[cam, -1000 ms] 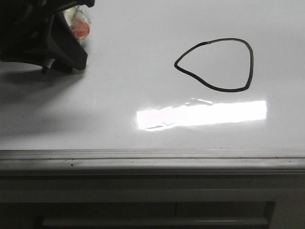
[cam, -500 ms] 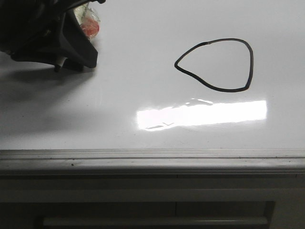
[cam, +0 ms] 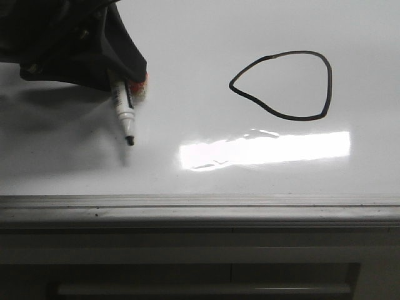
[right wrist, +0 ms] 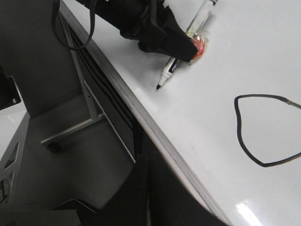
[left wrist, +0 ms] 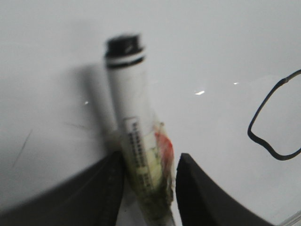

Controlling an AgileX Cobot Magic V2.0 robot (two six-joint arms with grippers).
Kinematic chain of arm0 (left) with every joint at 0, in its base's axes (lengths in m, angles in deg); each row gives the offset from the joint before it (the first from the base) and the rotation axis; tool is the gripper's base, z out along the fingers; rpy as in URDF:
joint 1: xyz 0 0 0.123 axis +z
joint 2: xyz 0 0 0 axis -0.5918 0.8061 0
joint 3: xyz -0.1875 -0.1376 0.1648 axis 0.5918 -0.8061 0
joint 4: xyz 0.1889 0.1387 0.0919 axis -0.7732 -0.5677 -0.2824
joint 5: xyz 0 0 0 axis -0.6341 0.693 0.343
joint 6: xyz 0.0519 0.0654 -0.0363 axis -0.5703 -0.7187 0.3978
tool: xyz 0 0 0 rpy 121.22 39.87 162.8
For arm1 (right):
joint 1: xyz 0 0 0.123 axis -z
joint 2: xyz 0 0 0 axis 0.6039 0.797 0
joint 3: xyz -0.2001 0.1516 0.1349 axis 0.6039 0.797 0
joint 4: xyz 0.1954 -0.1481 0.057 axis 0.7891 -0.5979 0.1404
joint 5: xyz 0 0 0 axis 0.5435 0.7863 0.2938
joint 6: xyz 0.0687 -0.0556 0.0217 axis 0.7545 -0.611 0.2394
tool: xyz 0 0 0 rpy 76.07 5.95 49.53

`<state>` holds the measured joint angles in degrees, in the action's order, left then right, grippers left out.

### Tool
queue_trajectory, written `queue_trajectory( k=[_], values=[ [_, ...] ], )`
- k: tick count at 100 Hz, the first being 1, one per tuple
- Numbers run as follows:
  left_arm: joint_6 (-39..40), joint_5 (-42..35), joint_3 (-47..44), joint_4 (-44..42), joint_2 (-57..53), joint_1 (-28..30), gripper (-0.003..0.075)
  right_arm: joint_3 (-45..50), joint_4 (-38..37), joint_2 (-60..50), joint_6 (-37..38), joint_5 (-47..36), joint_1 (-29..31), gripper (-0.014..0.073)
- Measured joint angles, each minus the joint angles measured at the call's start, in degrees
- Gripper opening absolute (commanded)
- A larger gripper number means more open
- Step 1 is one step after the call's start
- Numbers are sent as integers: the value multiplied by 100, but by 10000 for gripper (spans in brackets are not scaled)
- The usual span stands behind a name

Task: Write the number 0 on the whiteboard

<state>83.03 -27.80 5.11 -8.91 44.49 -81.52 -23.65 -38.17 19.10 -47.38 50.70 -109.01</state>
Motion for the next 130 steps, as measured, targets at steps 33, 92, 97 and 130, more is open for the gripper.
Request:
queue_trajectory(
  k=[33, 92, 97, 130],
  values=[
    [0, -231, 22, 11, 0, -12, 502, 0, 0, 0, 0, 0, 0, -69],
    [-55, 1826, -55, -225, -2195, -140, 494, 9, -963, -404, 0, -587, 0, -68],
    [-151, 1974, -55, -252, -2608, -206, 479, 9, -1116, -525, 11, -587, 0, -68],
    [-1209, 2400, -157, -130, -4918, -734, -20, 877, -3342, -1537, 2043, -500, 0, -68]
  ],
)
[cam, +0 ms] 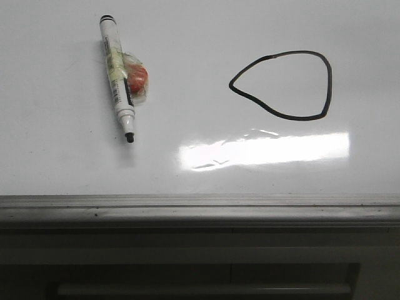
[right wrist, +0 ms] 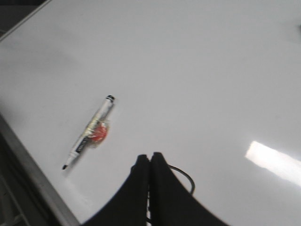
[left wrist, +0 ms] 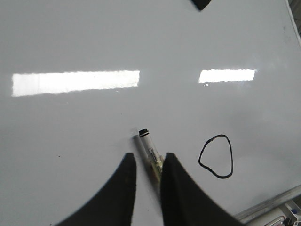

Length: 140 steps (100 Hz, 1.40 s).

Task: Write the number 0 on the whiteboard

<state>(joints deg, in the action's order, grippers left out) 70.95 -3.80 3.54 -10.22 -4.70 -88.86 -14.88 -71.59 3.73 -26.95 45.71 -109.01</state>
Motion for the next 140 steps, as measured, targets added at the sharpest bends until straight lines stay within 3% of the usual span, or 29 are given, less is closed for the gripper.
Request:
queue_trajectory(
  k=[10, 23, 106, 115, 122, 132, 140],
  values=[
    [-130, 119, -223, 89, -381, -20, -20, 490, -735, -250, 819, 78, 0, -68],
    [-162, 236, -473, 354, -653, -20, -20, 792, -878, -390, 1220, 102, 0, -68],
    [-384, 239, -1002, 370, -687, -20, -20, 857, -878, -399, 1293, 66, 0, -68],
    [-1441, -307, -1275, 667, -731, 203, -20, 857, -878, -399, 1303, 66, 0, -68],
    [-2886, -1023, -1657, 1260, -793, 587, -20, 857, -878, -399, 1303, 66, 0, -68],
    [-5068, -2618, -2513, 2584, -955, 1353, -20, 857, -878, -402, 1303, 66, 0, -69],
    [-5751, -3535, -3184, 3117, -1110, 2032, -20, 857, -878, -402, 1303, 57, 0, -68]
  ],
)
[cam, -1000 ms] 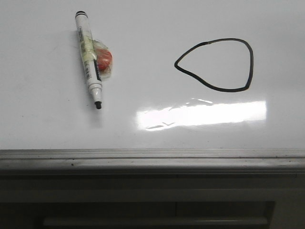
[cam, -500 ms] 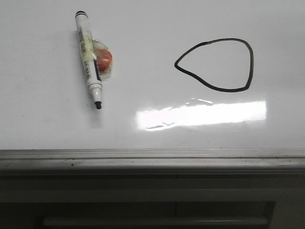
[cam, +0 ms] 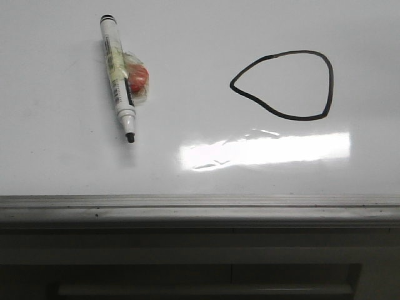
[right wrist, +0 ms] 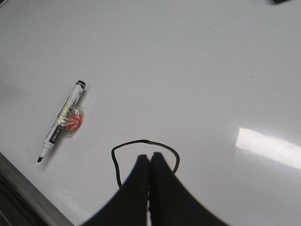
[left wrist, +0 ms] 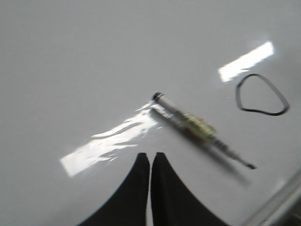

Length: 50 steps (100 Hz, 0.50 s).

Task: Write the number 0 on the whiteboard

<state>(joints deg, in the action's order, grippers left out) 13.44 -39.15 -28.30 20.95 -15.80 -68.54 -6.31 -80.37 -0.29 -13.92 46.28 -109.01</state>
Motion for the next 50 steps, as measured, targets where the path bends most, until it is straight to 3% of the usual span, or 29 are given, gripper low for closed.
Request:
queue_trajectory(
  k=[19, 28, 43, 50],
  values=[
    [129, -426, -1081, 262, -604, 1026, -20, 0, 0, 0, 0, 0, 0, -69],
    [442, -86, -1095, 473, -955, 1345, -20, 0, 0, 0, 0, 0, 0, -68],
    [613, 1303, -1095, 651, -1196, 1700, -20, 0, 0, 0, 0, 0, 0, -68],
    [636, 1553, -1095, 686, -1196, 1792, -20, 0, 0, 0, 0, -13, 0, -69]
  ],
)
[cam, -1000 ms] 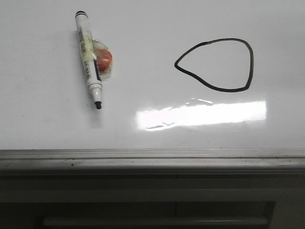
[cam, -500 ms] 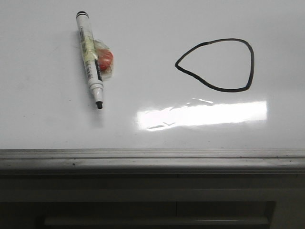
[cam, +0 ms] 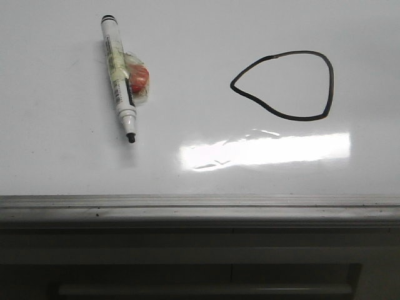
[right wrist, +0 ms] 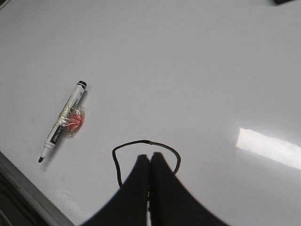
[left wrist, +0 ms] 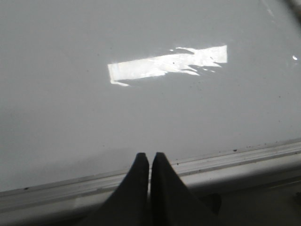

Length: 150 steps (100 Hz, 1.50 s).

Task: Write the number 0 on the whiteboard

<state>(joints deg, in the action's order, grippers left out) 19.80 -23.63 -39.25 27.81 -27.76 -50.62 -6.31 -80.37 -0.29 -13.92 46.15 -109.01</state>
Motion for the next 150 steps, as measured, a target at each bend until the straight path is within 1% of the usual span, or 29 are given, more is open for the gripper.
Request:
queue_trajectory(
  k=[79, 88, 96, 108, 113, 117, 120, 126, 131, 134, 138, 139, 143, 146, 150],
  values=[
    [21, 35, 11, 10, 0, 49, -20, 15, 0, -10, 0, 59, 0, -69],
    [21, 35, 11, 10, 0, 49, -20, 146, -70, -10, 0, 293, 0, -69],
    [21, 35, 11, 13, 0, 49, -20, 358, -222, -10, 0, 318, 0, -69],
    [21, 35, 11, 13, 0, 49, -20, 622, -29, -35, 0, 272, 0, -68],
    [21, 35, 11, 13, 0, 49, -20, 678, 196, -35, -62, 233, 26, -69],
    [21, 35, 11, 13, 0, 49, -20, 695, 516, -37, -238, 180, 83, -68],
    [21, 35, 11, 13, 0, 49, -20, 708, 802, -37, -433, 108, 194, -69],
    [21, 35, 11, 13, 0, 49, -20, 718, 1608, -37, -1043, -87, 508, -69],
    [21, 35, 11, 13, 0, 49, -20, 732, 2340, -37, -1706, -329, 936, -69],
    [21, 45, 11, 13, 0, 49, -20, 744, 2789, -37, -2159, -552, 1321, -69],
    [21, 45, 11, 13, 0, 49, -20, 777, 3476, -37, -2922, -867, 1762, -68],
    [21, 45, 11, 13, 0, 49, -20, 803, 3717, -37, -3191, -1029, 1948, -69],
    [21, 45, 11, 13, 0, 49, -20, 932, 4321, -37, -3869, -1500, 2519, -69],
    [21, 45, 11, 13, 0, 49, -20, 1064, 4867, -37, -4458, -2080, 2890, -69],
    [21, 45, 11, 13, 0, 49, -20, 1317, 5261, -37, -4864, -2719, 3391, -69]
  ],
)
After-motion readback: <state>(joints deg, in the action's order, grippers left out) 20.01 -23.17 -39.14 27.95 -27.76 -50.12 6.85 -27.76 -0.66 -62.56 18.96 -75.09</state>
